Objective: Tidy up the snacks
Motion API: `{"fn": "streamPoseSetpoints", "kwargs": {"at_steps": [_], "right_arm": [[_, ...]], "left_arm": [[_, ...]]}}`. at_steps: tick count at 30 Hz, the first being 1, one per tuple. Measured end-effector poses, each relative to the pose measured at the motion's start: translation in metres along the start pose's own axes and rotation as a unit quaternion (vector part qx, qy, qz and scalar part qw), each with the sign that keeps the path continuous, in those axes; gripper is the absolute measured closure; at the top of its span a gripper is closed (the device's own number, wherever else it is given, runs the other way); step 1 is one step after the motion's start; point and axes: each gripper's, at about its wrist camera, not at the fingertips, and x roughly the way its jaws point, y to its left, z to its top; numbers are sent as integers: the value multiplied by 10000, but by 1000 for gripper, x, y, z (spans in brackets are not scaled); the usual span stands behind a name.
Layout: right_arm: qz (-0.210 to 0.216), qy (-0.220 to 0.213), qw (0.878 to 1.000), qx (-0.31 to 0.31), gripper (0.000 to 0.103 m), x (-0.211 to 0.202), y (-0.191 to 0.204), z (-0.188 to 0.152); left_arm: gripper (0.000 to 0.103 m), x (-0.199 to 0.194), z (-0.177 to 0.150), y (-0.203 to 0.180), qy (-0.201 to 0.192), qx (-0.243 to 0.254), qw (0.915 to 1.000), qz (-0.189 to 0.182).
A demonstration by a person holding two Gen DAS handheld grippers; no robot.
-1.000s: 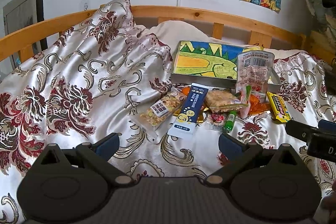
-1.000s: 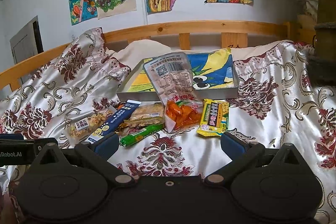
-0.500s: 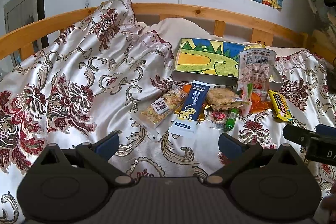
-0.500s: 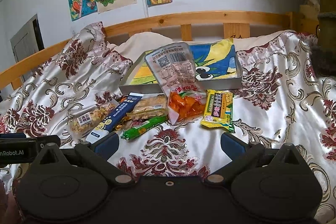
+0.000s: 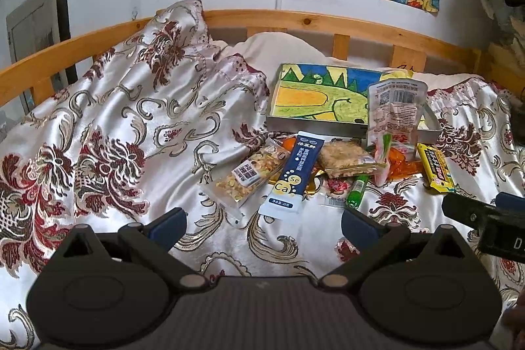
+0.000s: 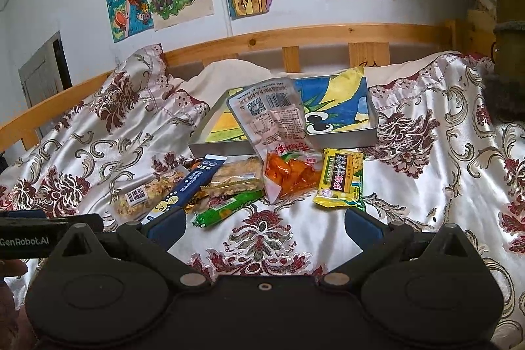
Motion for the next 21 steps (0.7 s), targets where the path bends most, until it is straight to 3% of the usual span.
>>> {"fn": "streamPoseSetpoints", "kwargs": {"at_steps": [21], "right_arm": [[78, -57, 9997, 236, 1, -10, -20, 35]], "left_arm": [[1, 0, 40, -35, -147, 223, 9994, 221]]}}
